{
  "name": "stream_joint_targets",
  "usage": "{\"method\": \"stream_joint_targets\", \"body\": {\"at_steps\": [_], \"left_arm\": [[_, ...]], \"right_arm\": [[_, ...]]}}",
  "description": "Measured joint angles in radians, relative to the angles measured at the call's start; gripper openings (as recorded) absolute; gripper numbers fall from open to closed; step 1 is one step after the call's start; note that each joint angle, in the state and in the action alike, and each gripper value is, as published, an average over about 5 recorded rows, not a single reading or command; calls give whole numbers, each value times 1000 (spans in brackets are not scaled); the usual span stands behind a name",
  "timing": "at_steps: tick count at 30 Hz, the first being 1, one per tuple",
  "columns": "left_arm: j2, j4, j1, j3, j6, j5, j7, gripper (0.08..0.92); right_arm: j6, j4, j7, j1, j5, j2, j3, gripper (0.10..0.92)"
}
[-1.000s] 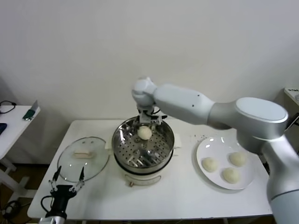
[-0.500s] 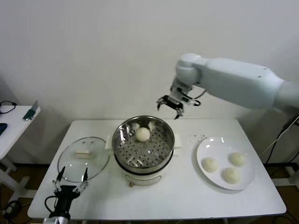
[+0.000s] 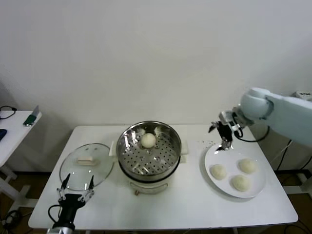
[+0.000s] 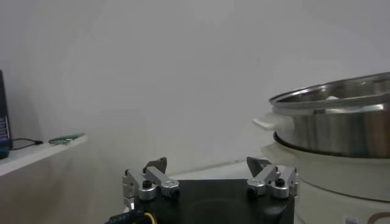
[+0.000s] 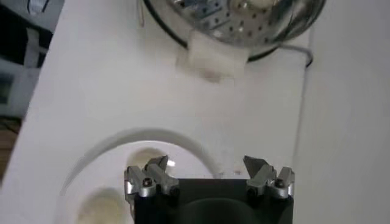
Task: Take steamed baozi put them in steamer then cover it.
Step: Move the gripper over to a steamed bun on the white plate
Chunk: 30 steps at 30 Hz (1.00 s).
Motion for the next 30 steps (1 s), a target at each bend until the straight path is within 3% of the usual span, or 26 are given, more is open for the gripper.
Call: {"method": "stream_joint_targets", "body": {"at_steps": [14, 30], "left_arm": [[-6, 19, 10, -8, -3, -4, -2, 823], [-12, 36, 5, -7, -5, 5, -3, 823]], "right_arm": [[-43, -126, -13, -301, -106, 22, 174, 823], [-37, -254, -17, -407, -150, 120, 248, 823]]}}
